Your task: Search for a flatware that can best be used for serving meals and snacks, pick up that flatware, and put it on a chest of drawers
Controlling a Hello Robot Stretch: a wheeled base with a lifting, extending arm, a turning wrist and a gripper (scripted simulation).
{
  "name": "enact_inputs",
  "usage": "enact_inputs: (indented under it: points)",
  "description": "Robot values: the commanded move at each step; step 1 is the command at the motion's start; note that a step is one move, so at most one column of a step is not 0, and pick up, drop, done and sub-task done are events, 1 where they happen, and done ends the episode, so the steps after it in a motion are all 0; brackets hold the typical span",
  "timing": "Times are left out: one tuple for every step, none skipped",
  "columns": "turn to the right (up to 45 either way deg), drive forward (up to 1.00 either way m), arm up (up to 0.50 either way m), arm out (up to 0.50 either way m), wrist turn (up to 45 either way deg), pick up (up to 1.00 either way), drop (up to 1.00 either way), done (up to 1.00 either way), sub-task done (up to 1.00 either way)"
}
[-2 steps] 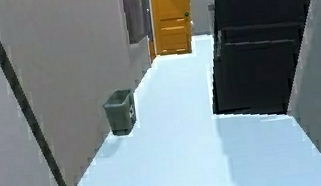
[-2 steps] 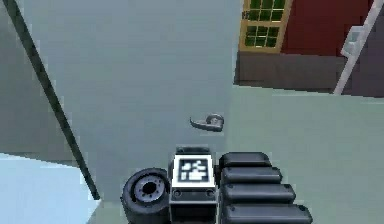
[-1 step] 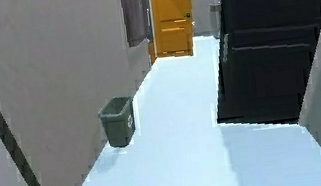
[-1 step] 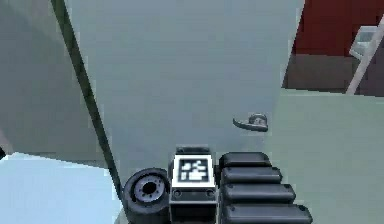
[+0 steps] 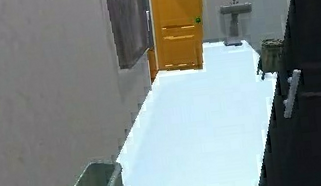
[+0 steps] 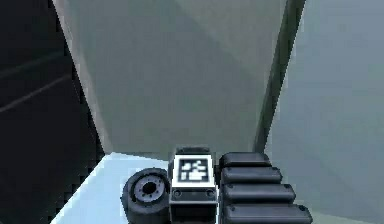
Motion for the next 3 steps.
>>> enact_inputs:
  points:
    - [3.0,0.0,0.0,0.0,0.0,0.0,0.0,0.0,0.0]
    - [0.0,0.65,0.0,0.0,0.0,0.0,0.0,0.0,0.0]
    - [9.0,0.0,0.0,0.0,0.0,0.0,0.0,0.0,0.0]
